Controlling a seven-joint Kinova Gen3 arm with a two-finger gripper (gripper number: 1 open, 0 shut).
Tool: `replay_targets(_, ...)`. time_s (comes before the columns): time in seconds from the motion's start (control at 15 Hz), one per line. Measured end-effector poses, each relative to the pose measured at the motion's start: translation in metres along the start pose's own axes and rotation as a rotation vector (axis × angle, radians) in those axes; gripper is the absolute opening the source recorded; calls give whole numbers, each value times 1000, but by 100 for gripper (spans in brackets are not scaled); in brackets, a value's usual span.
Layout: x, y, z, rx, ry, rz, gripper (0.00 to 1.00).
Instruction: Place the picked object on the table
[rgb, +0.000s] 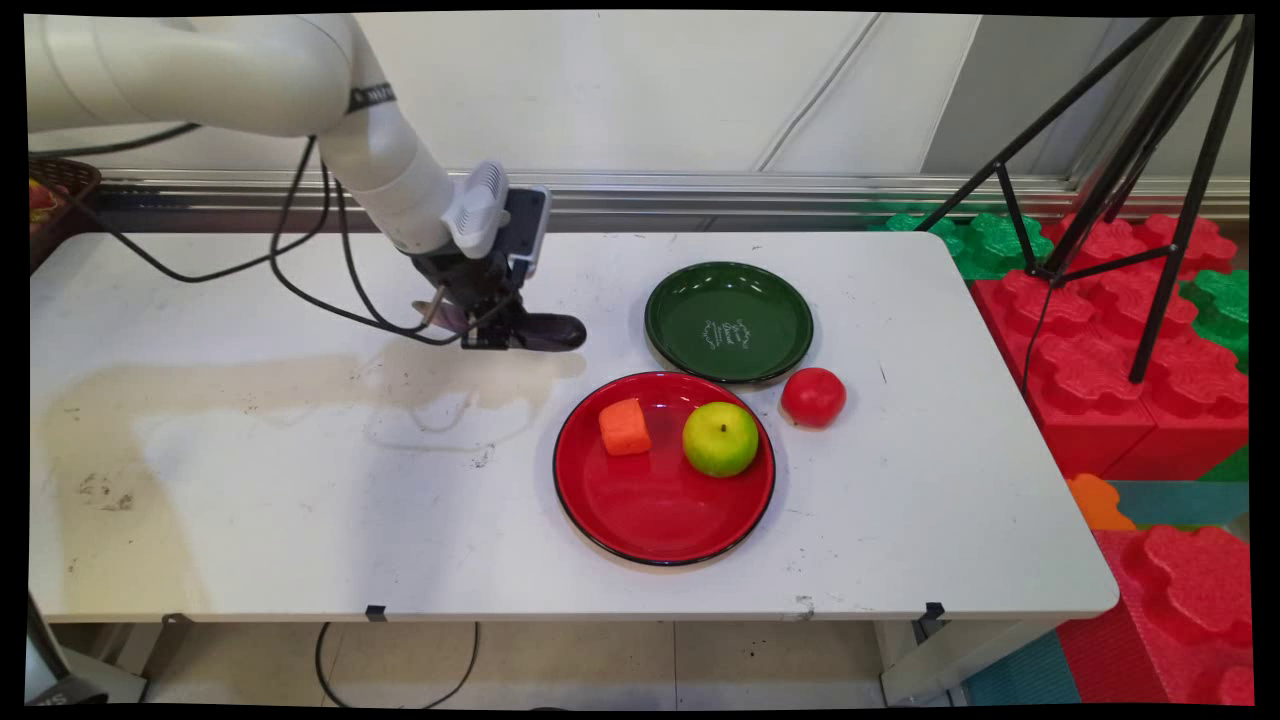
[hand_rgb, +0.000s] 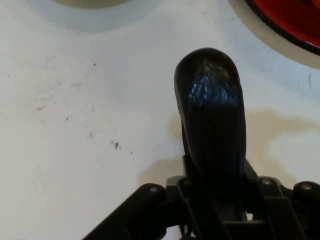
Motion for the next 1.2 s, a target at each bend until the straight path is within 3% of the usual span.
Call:
replay_targets(0.8, -4, -15, 59, -70, 33, 59, 0)
replay_targets(0.87, -5, -16, 62, -74, 36, 61, 100)
replay_targets(1.2, -7, -18, 69, -98, 57, 80, 100)
